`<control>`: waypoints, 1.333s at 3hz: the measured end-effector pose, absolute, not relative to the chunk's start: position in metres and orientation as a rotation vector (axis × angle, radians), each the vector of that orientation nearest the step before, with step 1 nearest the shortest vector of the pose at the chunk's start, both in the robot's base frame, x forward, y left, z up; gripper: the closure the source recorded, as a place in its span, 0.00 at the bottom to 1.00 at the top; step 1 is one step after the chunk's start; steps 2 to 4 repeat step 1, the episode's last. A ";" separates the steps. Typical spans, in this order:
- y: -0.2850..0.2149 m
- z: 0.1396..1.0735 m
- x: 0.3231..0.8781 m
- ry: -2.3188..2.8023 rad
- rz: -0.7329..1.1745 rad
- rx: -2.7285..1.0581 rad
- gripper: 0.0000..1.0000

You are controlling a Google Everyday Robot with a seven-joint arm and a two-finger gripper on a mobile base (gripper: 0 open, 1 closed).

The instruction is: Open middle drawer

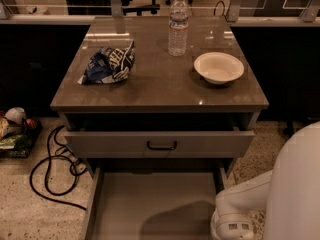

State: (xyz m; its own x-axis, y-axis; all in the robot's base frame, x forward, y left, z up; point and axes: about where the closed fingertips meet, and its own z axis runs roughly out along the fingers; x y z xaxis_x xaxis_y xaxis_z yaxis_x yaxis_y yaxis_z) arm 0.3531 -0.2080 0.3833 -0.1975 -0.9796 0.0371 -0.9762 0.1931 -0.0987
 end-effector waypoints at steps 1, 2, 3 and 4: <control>-0.208 0.383 0.353 2.400 -0.155 -1.968 0.00; -0.208 0.383 0.353 2.400 -0.155 -1.968 0.00; -0.208 0.383 0.353 2.400 -0.155 -1.968 0.00; -0.208 0.383 0.353 2.400 -0.155 -1.968 0.00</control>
Offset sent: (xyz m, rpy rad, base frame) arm 0.0000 0.0000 0.0000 0.0000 0.0000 0.0000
